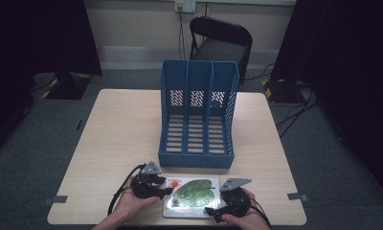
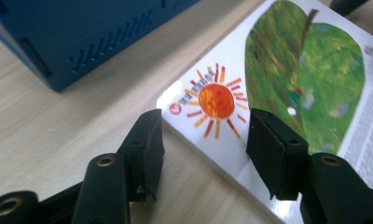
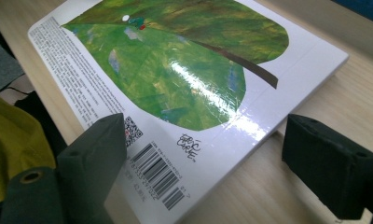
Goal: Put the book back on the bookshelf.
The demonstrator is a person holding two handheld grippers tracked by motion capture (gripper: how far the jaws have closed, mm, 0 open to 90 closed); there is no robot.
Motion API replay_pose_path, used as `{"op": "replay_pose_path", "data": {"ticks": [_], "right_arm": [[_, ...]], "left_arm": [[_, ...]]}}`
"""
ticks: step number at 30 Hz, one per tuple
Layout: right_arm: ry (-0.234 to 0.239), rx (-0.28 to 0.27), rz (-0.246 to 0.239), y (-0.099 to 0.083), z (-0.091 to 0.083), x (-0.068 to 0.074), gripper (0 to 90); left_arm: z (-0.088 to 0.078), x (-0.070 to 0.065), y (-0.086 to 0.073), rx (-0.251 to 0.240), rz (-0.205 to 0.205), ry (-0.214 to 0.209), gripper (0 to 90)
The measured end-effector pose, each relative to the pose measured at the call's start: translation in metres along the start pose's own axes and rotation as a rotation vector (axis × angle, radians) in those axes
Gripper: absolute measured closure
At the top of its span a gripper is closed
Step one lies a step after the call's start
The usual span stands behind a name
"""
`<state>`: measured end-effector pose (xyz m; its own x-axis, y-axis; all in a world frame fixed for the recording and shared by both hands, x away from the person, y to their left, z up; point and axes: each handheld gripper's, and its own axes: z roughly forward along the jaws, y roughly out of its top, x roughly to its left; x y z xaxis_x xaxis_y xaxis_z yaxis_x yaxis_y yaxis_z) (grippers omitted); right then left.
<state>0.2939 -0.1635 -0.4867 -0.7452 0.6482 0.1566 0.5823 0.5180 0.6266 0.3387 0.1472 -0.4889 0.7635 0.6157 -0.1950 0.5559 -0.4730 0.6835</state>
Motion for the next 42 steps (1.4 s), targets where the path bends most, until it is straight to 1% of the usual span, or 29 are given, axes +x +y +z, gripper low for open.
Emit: {"op": "replay_pose_path", "data": {"ticks": [2, 3, 5, 6, 8, 9, 11, 13, 16, 18, 19, 20, 21, 22, 24, 25, 26, 30, 31, 33, 34, 36, 37, 38, 39, 42], "right_arm": [[0.011, -0.002, -0.014, 0.002, 0.003, 0.003, 13.0], [0.015, -0.005, -0.014, 0.002, 0.004, 0.005, 12.8], [0.018, -0.007, -0.015, 0.003, 0.005, 0.006, 12.4], [0.02, -0.009, -0.026, 0.004, 0.007, 0.009, 10.3], [0.02, -0.013, -0.027, 0.005, 0.009, 0.011, 9.9], [0.022, -0.017, -0.022, 0.005, 0.01, 0.011, 9.8], [0.025, -0.016, -0.028, 0.007, 0.012, 0.012, 9.8], [0.027, -0.019, -0.029, 0.008, 0.013, 0.011, 9.9], [0.028, -0.02, -0.027, 0.008, 0.013, 0.01, 10.3], [0.028, -0.02, -0.032, 0.009, 0.013, 0.01, 10.3], [0.028, -0.02, -0.031, 0.009, 0.013, 0.01, 10.4], [0.027, -0.019, -0.032, 0.009, 0.013, 0.01, 10.3], [0.027, -0.02, -0.032, 0.009, 0.013, 0.01, 10.4], [0.027, -0.019, -0.032, 0.009, 0.013, 0.01, 10.4], [0.027, -0.019, -0.031, 0.009, 0.013, 0.01, 10.4], [0.027, -0.019, -0.032, 0.009, 0.013, 0.01, 10.4], [0.027, -0.018, -0.033, 0.009, 0.013, 0.01, 10.4], [0.031, -0.018, -0.04, 0.008, 0.013, 0.01, 10.3], [0.03, -0.018, -0.042, 0.008, 0.013, 0.01, 10.2], [0.033, -0.019, -0.045, 0.008, 0.013, 0.01, 10.0], [0.032, -0.018, -0.046, 0.008, 0.013, 0.01, 9.7], [0.032, -0.019, -0.046, 0.009, 0.013, 0.011, 9.4], [0.031, -0.019, -0.046, 0.009, 0.014, 0.011, 9.3], [0.032, -0.02, -0.045, 0.008, 0.014, 0.011, 9.3], [0.032, -0.019, -0.044, 0.008, 0.014, 0.011, 9.2], [0.035, -0.019, -0.042, 0.008, 0.014, 0.011, 9.0]], "left_arm": [[-0.001, 0.002, 0.0, 0.0, -0.001, 0.014, 47.5], [-0.001, 0.003, 0.0, -0.004, -0.005, 0.019, 47.2], [-0.001, 0.004, 0.0, -0.005, -0.006, 0.022, 47.2], [-0.001, 0.007, 0.0, -0.012, -0.012, 0.028, 47.2], [-0.002, 0.009, 0.0, -0.01, -0.014, 0.033, 47.2], [-0.002, 0.012, 0.0, -0.013, -0.023, 0.038, 47.2], [-0.002, 0.016, 0.0, -0.018, -0.035, 0.036, 46.9], [-0.002, 0.018, 0.0, -0.018, -0.058, 0.032, 44.6], [-0.002, 0.021, -0.001, -0.02, -0.068, 0.034, 38.2], [-0.001, 0.02, -0.001, -0.02, -0.063, 0.041, 35.1], [-0.001, 0.02, -0.001, -0.017, -0.06, 0.034, 33.3], [0.0, 0.019, -0.001, -0.022, -0.067, 0.029, 29.4], [0.001, 0.017, -0.001, -0.021, -0.063, 0.026, 26.5], [0.002, 0.015, -0.001, -0.017, -0.05, 0.025, 25.1], [0.002, 0.014, -0.001, -0.017, -0.043, 0.025, 25.1], [0.003, 0.013, -0.001, -0.015, -0.033, 0.029, 25.1], [0.003, 0.013, -0.001, -0.022, -0.044, 0.027, 25.1], [0.003, 0.013, -0.001, -0.026, -0.044, 0.031, 25.1], [0.004, 0.012, -0.001, -0.026, -0.036, 0.035, 25.1], [0.004, 0.012, -0.001, -0.04, -0.064, 0.007, 24.7], [0.004, 0.012, -0.001, -0.038, -0.064, 0.007, 25.4], [0.003, 0.013, -0.001, -0.04, -0.086, 0.0, 27.4], [0.003, 0.013, -0.001, -0.04, -0.086, 0.0, 28.2], [0.002, 0.016, -0.002, -0.052, -0.119, -0.014, 29.7], [0.002, 0.016, -0.002, -0.052, -0.119, -0.014, 30.7], [-0.002, 0.02, -0.002, -0.072, -0.163, -0.04, 31.4]]}}
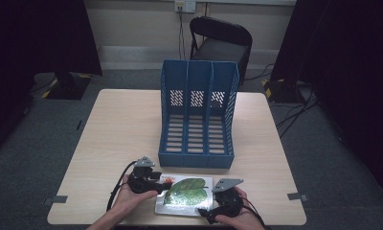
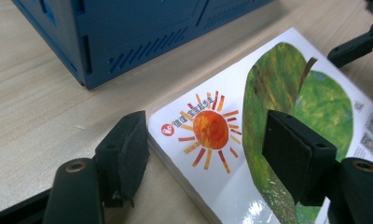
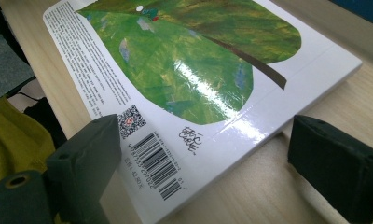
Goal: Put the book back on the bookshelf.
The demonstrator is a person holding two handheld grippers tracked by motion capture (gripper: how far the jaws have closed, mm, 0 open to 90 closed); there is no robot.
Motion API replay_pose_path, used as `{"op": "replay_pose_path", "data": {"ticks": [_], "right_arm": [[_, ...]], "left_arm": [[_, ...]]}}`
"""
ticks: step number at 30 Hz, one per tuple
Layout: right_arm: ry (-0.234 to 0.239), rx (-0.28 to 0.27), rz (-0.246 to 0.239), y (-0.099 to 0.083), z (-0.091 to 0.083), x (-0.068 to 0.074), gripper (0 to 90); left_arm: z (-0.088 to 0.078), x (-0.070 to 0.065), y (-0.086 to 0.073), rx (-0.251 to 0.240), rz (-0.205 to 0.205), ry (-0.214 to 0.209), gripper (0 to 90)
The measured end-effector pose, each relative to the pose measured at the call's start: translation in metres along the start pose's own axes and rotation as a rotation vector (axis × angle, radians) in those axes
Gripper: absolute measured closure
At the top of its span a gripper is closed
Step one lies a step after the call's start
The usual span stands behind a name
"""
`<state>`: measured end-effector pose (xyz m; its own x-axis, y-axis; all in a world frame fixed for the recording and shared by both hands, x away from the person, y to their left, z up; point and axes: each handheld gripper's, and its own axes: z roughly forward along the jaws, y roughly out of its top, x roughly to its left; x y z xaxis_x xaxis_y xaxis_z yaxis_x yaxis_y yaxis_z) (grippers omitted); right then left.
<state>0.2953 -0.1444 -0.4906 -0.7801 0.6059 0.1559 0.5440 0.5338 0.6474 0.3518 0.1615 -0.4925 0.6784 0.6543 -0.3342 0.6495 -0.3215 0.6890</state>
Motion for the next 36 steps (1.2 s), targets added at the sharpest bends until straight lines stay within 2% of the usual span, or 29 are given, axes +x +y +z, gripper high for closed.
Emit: {"op": "replay_pose_path", "data": {"ticks": [6, 13, 15, 18, 25, 26, 33, 36], "right_arm": [[0.017, 0.015, 0.008, 0.0, 0.001, -0.001, 7.6], [0.042, 0.04, -0.02, -0.001, -0.002, 0.001, 7.7], [0.032, 0.049, -0.063, -0.004, -0.003, 0.004, 7.8], [0.008, 0.053, -0.08, -0.005, -0.002, 0.008, 7.5], [0.006, 0.051, -0.085, -0.005, -0.002, 0.008, 7.2], [0.003, 0.052, -0.09, -0.005, -0.001, 0.008, 7.0], [0.006, 0.056, -0.095, -0.005, -0.001, 0.008, 7.0], [0.025, 0.072, -0.099, -0.003, -0.003, 0.006, 7.5]], "left_arm": [[-0.002, 0.0, 0.0, 0.004, -0.018, -0.01, 31.4], [-0.004, 0.001, 0.001, -0.003, -0.031, -0.025, 32.1], [-0.005, 0.001, 0.001, 0.0, -0.029, -0.028, 32.1], [-0.005, 0.001, 0.001, -0.003, -0.043, -0.034, 31.8], [-0.008, 0.005, 0.002, -0.025, -0.077, -0.069, 31.7], [-0.009, 0.007, 0.002, -0.031, -0.104, -0.081, 31.7], [-0.01, 0.007, 0.002, -0.037, -0.108, -0.088, 31.8], [-0.011, 0.007, 0.003, -0.046, -0.109, -0.095, 32.1]]}}
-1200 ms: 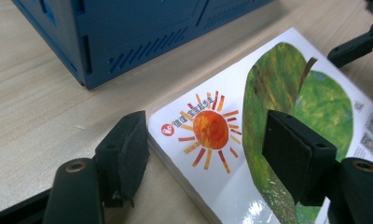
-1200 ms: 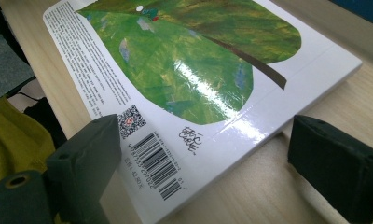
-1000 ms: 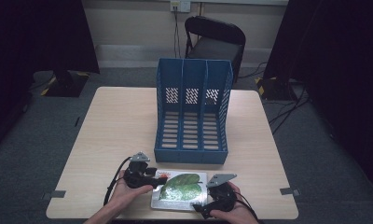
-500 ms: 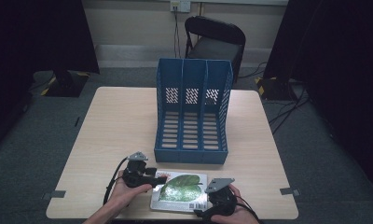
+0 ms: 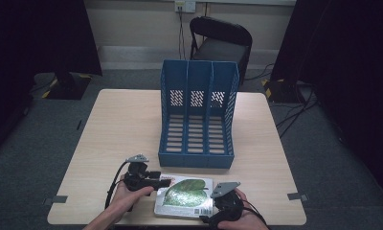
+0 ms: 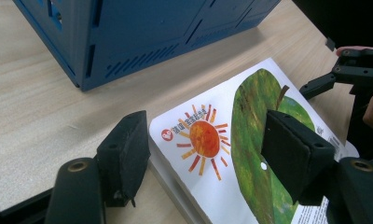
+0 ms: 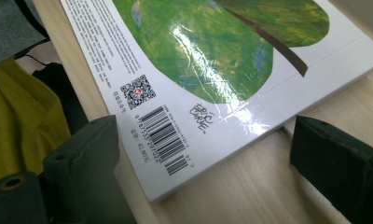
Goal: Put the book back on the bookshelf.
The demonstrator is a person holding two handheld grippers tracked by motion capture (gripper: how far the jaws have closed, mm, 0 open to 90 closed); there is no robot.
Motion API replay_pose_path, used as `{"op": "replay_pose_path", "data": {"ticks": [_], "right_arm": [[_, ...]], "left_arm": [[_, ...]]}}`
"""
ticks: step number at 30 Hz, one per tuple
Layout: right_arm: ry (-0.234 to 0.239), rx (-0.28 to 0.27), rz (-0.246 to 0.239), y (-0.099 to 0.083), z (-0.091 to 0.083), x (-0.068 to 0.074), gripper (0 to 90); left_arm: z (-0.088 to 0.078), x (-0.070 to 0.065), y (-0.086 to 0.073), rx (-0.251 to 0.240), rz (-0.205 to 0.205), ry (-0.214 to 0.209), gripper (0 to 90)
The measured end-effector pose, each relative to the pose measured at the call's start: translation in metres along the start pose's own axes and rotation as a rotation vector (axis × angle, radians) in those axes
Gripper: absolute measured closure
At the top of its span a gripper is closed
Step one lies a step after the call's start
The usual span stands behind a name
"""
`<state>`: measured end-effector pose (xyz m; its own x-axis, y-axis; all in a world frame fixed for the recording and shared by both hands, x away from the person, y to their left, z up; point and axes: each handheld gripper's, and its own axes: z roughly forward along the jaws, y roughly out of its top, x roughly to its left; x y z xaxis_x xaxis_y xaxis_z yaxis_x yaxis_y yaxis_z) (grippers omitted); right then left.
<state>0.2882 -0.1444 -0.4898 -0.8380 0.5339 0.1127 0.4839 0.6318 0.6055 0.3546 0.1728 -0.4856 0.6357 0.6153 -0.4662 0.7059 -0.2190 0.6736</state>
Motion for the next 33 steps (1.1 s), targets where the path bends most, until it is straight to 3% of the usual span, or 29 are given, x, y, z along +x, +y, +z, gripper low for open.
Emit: {"op": "replay_pose_path", "data": {"ticks": [12, 16, 18, 25, 33], "right_arm": [[-0.012, 0.005, -0.022, -0.001, 0.0, 0.002, 7.1], [-0.019, -0.002, -0.019, 0.0, 0.002, 0.003, 6.6], [-0.018, -0.002, -0.018, 0.0, 0.002, 0.002, 6.6], [-0.012, -0.008, -0.007, 0.0, 0.002, 0.002, 6.5], [-0.005, -0.012, -0.004, 0.0, 0.002, 0.001, 6.4]], "left_arm": [[-0.002, 0.0, 0.0, -0.007, -0.016, 0.003, 34.8], [-0.002, 0.004, -0.003, 0.009, -0.051, -0.005, 36.4], [-0.005, 0.006, -0.004, -0.007, -0.095, -0.032, 36.8], [-0.008, 0.008, -0.006, -0.002, -0.126, -0.047, 36.7], [-0.012, 0.01, -0.007, -0.029, -0.178, -0.089, 37.2]]}}
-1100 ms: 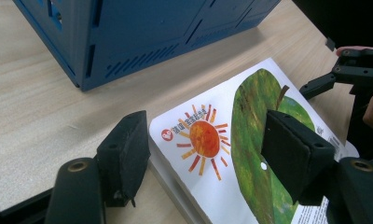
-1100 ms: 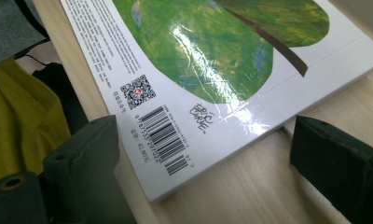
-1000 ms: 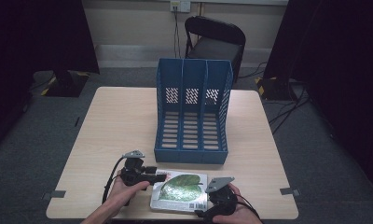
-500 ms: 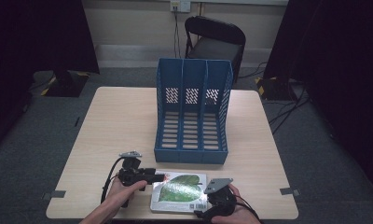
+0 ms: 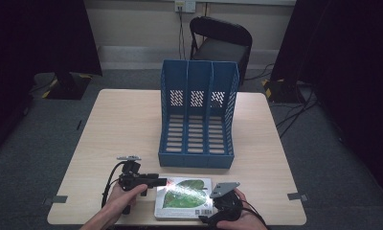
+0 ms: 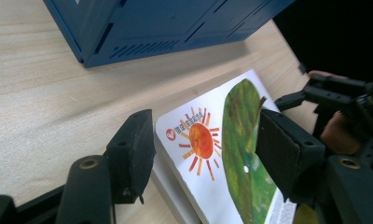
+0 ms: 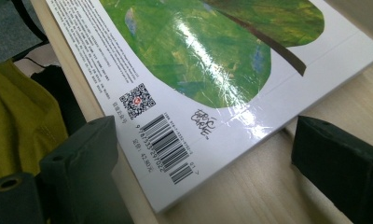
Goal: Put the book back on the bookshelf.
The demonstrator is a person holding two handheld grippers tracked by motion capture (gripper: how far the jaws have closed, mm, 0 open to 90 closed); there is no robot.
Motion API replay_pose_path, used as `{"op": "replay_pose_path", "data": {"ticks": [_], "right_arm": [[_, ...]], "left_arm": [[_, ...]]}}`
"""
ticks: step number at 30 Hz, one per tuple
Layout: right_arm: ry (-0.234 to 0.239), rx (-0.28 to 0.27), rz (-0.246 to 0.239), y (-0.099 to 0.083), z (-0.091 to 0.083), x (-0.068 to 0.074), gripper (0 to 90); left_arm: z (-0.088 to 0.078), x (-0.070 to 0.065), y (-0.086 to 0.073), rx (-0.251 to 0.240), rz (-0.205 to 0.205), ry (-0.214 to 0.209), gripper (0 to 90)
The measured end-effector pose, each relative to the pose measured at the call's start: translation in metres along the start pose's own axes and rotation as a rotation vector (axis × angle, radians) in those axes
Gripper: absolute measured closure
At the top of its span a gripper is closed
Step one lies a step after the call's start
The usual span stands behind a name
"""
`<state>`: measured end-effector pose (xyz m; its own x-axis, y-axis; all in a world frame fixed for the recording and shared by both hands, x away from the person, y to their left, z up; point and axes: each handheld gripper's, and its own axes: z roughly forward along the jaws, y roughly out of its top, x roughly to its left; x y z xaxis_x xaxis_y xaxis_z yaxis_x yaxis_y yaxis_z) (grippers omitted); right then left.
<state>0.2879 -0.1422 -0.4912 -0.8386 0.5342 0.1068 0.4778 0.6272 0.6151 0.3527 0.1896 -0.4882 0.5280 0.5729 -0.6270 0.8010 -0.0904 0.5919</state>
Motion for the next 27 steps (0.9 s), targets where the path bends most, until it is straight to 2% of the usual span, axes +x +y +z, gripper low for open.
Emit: {"op": "replay_pose_path", "data": {"ticks": [4, 10, 12, 14, 27], "right_arm": [[0.008, -0.004, 0.015, 0.0003, -0.0002, -0.0009, 6.4], [0.02, -0.008, 0.037, 0.0006, -0.0008, -0.0023, 6.5], [0.034, -0.017, 0.064, 0.0009, -0.0012, -0.0043, 6.6], [0.042, -0.019, 0.081, 0.0009, -0.0017, -0.0056, 6.5], [0.065, -0.011, 0.104, 0.0018, -0.0039, -0.01, 7.1]], "left_arm": [[-0.0049, 0.0025, 0.0006, -0.023, -0.035, -0.044, 38.2], [-0.0085, 0.0028, 0.0006, -0.039, -0.047, -0.08, 38.6], [-0.01, 0.0022, 0.001, -0.045, -0.05, -0.097, 38.7], [-0.0107, 0.0013, 0.0007, -0.043, -0.044, -0.099, 40.0], [-0.0111, 0.0021, 0.0003, -0.044, -0.052, -0.142, 42.8]]}}
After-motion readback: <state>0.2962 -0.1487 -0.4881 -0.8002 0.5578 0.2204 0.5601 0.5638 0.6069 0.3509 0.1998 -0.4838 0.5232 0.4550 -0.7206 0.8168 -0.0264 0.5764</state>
